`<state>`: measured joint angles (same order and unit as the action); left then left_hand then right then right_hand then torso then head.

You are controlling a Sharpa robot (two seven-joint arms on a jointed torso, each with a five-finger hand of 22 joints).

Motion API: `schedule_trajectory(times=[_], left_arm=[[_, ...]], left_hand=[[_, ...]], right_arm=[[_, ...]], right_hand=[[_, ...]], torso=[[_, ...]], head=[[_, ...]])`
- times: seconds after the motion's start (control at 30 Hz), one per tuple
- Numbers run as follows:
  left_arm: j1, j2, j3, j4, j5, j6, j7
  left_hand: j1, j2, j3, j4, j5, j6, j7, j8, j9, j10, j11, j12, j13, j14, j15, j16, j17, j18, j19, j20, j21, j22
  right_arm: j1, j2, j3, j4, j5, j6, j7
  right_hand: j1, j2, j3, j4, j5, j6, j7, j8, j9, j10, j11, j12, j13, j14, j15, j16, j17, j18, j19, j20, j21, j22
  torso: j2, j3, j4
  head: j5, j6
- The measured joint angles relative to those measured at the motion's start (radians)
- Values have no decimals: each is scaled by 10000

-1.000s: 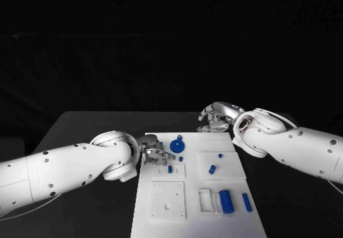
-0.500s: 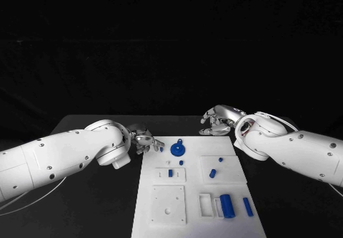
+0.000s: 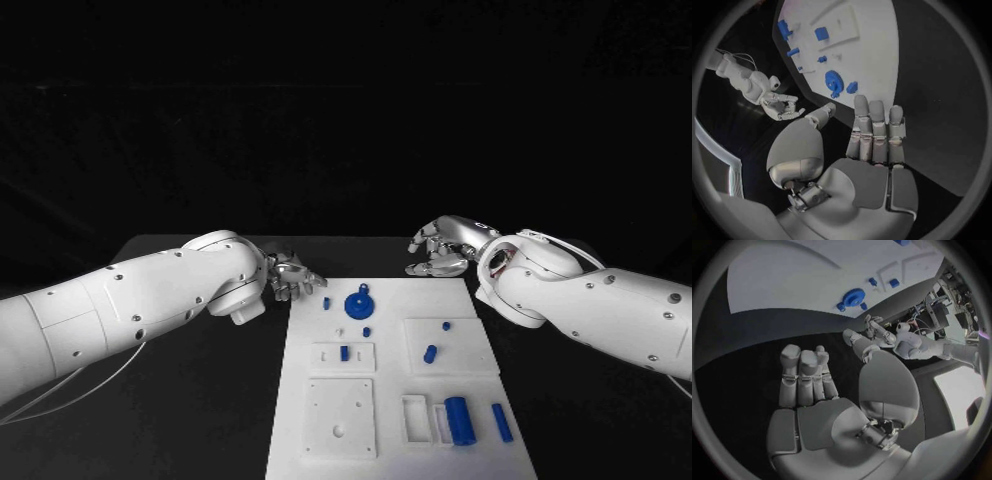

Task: Assemble the parts on the task board

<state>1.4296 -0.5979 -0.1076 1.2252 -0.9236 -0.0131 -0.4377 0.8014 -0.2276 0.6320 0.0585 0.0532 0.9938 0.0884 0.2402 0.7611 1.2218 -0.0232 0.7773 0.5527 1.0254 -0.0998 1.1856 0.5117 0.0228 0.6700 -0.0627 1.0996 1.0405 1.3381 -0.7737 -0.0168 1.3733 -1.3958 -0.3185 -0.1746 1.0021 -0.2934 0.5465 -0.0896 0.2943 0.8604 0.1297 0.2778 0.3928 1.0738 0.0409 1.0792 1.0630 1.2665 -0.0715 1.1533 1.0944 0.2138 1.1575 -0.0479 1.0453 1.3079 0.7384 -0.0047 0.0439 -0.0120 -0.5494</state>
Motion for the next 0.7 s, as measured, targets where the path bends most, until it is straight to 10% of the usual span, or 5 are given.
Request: schedule_trajectory(times=[0.7], left_arm=[[-28,656,-38,-795,-224,666,126]], left_hand=[[92,92,-85,85,0,2,-2,48,35,110,-38,-75,-8,37,37,0,1,1,1,0,0,-9]], right_arm=[[0,20,1,16,0,-23,9]], right_hand=[[0,0,0,0,0,-23,-12,0,0,0,0,0,-9,0,0,0,-9,-1,-2,3,-38,0]], torso=[[32,-11,-24]], head=[[-35,-75]])
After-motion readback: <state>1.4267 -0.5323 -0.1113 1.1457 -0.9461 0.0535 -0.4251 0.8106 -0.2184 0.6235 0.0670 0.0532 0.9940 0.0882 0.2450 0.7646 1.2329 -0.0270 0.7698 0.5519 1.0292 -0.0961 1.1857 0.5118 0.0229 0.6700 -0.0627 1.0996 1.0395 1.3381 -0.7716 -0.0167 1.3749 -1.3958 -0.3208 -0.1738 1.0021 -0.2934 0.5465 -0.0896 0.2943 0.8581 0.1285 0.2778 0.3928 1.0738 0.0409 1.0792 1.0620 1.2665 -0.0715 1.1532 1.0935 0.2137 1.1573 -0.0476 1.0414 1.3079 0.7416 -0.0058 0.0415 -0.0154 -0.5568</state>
